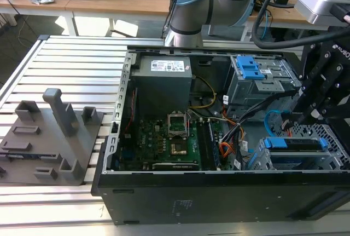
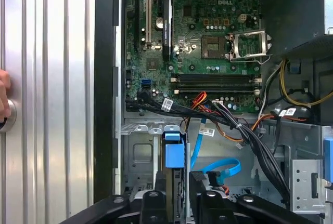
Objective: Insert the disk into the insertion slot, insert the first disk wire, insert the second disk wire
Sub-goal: 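Insert the disk into the insertion slot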
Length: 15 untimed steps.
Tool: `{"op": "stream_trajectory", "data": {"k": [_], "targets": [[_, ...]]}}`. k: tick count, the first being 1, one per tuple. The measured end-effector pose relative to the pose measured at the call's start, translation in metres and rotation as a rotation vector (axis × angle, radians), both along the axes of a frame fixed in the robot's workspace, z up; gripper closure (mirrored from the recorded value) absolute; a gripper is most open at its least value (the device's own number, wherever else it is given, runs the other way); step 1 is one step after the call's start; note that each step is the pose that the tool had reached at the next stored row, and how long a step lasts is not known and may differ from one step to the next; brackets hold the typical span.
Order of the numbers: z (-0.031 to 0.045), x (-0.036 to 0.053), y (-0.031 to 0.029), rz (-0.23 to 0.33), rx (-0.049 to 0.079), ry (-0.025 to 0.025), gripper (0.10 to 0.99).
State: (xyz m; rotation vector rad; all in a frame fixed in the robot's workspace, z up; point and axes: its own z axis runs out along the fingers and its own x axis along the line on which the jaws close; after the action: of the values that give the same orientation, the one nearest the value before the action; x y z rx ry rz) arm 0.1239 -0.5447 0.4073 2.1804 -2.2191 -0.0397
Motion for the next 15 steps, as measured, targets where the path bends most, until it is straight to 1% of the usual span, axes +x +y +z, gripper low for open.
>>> {"op": "stream_trajectory", "data": {"k": [1,2,3,10,15], "targets": [[0.0000,0.0000,0.0000,0.000,0.000,0.0000,0.792],[0.0000,0.0000,0.0000,0.000,0.000,0.0000,0.910],[-0.0001,0.0000,0.0000,0.000,0.000,0.0000,0.980],[-0.0003,0.0000,0.0000,0.000,0.000,0.0000,0.980],[-0.0012,0.0042,0.0000,0.000,0.000,0.0014,0.980]]}}
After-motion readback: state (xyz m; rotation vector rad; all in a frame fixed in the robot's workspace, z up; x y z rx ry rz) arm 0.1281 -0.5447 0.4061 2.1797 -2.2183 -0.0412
